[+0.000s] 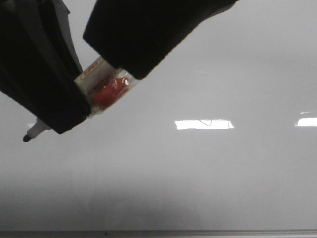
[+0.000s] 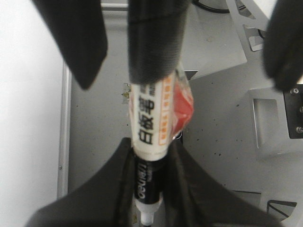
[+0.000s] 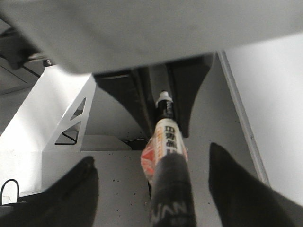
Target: Write number 9 on whiteboard
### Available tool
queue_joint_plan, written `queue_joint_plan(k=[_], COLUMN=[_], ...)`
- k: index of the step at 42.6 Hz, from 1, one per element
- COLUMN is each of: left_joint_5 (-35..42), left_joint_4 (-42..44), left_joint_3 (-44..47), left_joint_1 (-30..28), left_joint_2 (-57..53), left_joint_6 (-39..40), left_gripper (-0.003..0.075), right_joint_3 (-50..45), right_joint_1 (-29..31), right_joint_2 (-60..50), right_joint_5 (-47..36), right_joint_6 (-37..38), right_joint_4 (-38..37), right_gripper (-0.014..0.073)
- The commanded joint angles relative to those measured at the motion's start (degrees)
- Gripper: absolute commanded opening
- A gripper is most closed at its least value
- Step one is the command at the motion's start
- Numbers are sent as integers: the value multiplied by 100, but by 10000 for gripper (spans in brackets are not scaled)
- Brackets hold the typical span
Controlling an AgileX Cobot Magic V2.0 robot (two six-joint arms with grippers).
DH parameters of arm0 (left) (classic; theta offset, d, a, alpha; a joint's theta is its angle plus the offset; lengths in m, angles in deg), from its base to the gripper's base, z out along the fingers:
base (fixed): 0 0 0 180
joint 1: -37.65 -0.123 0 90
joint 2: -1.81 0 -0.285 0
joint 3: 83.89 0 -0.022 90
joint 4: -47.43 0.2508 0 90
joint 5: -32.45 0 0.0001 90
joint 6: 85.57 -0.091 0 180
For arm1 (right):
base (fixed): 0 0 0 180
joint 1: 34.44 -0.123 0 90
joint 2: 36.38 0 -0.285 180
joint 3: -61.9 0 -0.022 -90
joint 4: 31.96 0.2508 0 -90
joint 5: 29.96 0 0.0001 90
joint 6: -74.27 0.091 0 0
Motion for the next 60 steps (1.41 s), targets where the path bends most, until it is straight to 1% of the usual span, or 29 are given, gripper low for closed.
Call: queue_joint_plan(k=[1,6,9,11,13,14,16,19,20,21,23,24,26,29,31,33,35,37,40,45,47,51,54,57,60], left_joint_5=[41,66,154,240,312,337,387,527,581,580,606,620,703,683,527,392,337,439,808,1701,2017,2376,2515,2556,2556], left_joint_4=[-291,-291,-291,-280,-280,-280,-280,-280,-280,-293,-330,-332,-332,-302,-302,-302,-370,-434,-603,-1178,-1432,-1606,-1630,-1630,-1630], left_joint_3=[-177,-177,-177,-177,-177,-177,-177,-177,-177,-177,-177,-177,-177,-177,-139,-8,251,554,1167,2162,2569,3173,3464,3603,3628], left_joint_1=[41,41,41,41,41,41,41,31,31,19,11,11,11,-86,-256,-514,-802,-1075,-1484,-2082,-2259,-2437,-2460,-2460,-2460], left_joint_2=[-186,-186,-186,-186,-186,-186,-186,-207,-223,-253,-316,-369,-523,-818,-1044,-1277,-1604,-1967,-2668,-4233,-4906,-5986,-6574,-6904,-6978], left_joint_6=[-4,-4,-4,-4,-4,-4,20,306,385,453,539,567,683,916,1148,1255,1258,1258,1269,1269,1382,1681,1681,1681,1681], left_gripper=[-18,-18,-15,12,59,104,195,421,507,575,634,632,598,492,386,248,104,-17,-19,-19,-19,-19,-19,-19,-19], right_joint_3=[196,196,196,196,196,196,196,196,196,190,112,51,-178,-584,-822,-977,-1016,-1016,-1016,-1016,-1016,-921,-729,-471,-96], right_joint_1=[-5,-5,-5,-5,-5,-5,9,32,58,105,231,318,596,1076,1347,1557,1687,1699,1699,1699,1699,1699,1699,1699,1699], right_joint_2=[-54,-58,-58,-58,-58,-58,-58,-66,-84,-103,-198,-254,-413,-683,-832,-910,-927,-927,-922,-909,-839,-549,-249,62,455], right_joint_5=[-202,-237,-232,-219,-205,-200,-205,-277,-334,-359,-385,-419,-522,-853,-1068,-1222,-1354,-1522,-1801,-2271,-2460,-2749,-3027,-3270,-3364], right_joint_6=[-78,-98,-98,-103,-103,-103,-103,-103,-103,-103,-103,-103,-103,-103,-103,-103,-103,-103,-103,-103,-103,-103,-103,-103,-103], right_joint_4=[281,309,324,324,324,324,324,308,263,224,191,191,191,196,196,211,303,370,551,713,739,756,851,945,985], right_gripper=[351,146,52,0,-56,-77,-65,-67,-67,-67,-67,-67,-67,-67,-67,-67,-70,-70,-70,-70,-70,-70,-70,-70,-70])
